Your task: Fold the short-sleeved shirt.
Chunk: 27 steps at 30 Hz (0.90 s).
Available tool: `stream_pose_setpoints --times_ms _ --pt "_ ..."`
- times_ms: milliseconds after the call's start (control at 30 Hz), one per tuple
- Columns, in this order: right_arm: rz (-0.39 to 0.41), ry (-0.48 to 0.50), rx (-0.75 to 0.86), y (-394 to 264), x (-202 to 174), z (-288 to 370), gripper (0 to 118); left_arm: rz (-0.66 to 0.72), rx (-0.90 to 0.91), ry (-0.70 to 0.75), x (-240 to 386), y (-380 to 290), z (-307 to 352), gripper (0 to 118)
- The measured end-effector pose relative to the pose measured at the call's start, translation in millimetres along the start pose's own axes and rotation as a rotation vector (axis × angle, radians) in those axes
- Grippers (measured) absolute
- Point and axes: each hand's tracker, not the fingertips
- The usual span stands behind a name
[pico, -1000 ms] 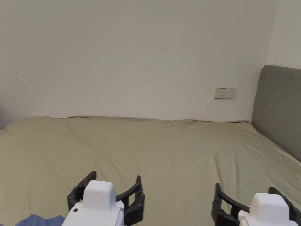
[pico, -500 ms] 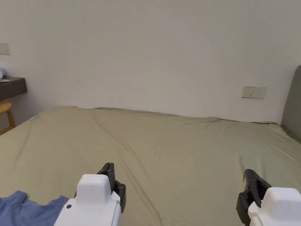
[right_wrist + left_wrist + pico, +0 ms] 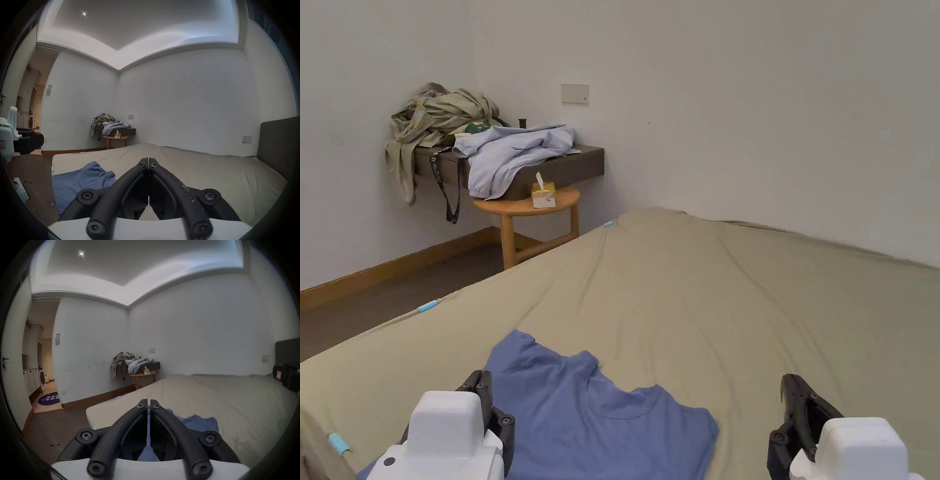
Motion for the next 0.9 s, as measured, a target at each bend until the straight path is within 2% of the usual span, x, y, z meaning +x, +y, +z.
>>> stream_pose_setpoints --times_ms 100,133,167,200,233,267,300,367,400,467,500,567,633,667,700,733,800,867,900 --pt "0.015 -0.011 -0.05 -10 10 2 1 0.034 -0.162 -0.071 1 -5 -31 5" --pt "0.023 -0.015 -0.063 -13 13 1 1 0.025 -0.258 -0.117 1 -5 -51 18" --pt "0.031 -0.025 -0.076 -16 16 1 1 0.022 -0.388 -0.174 2 -3 -76 62" --pt "0.036 -0.034 -0.089 -18 19 0 1 0.031 -0.511 -0.238 5 -4 -101 87" --pt "0.032 -0.043 -0.1 -20 23 -1 1 0.06 -0.677 -0.316 10 -10 -134 102" --pt "0.024 -0.05 -0.11 -22 26 -1 1 0.082 -0.861 -0.386 14 -21 -170 102" --pt "0.016 -0.058 -0.12 -24 28 -1 1 0.115 -0.967 -0.407 22 -31 -189 118" --pt "0.01 -0.08 -0.138 -30 34 -1 1 0.156 -1.081 -0.467 35 -52 -231 100" --pt "0.009 -0.091 -0.151 -33 37 -2 1 0.162 -1.12 -0.399 33 -66 -243 101" --pt "0.012 -0.111 -0.187 -38 41 -5 1 0.088 -1.168 -0.264 42 -89 -265 111" --pt "0.014 -0.121 -0.201 -41 43 -6 1 0.047 -1.153 -0.256 44 -100 -273 114" --pt "0.014 -0.131 -0.228 -49 46 -10 1 -0.034 -1.145 -0.231 53 -125 -284 113" --pt "0.008 -0.136 -0.252 -55 48 -12 1 -0.081 -1.241 -0.211 54 -143 -289 104" --pt "0.009 -0.135 -0.262 -57 49 -13 1 -0.046 -1.275 -0.223 50 -149 -287 101" --pt "0.01 -0.135 -0.266 -58 48 -14 1 0.071 -1.235 -0.249 43 -147 -285 100" --pt "0.011 -0.135 -0.27 -59 47 -15 1 0.096 -1.206 -0.246 37 -142 -283 96" --pt "0.003 -0.134 -0.276 -61 47 -16 1 0.033 -1.118 -0.206 32 -135 -279 62" --pt "-0.012 -0.132 -0.28 -63 46 -17 1 -0.012 -1.045 -0.209 29 -128 -273 0" --pt "-0.019 -0.13 -0.279 -63 45 -16 1 -0.017 -1.023 -0.218 27 -129 -273 0"
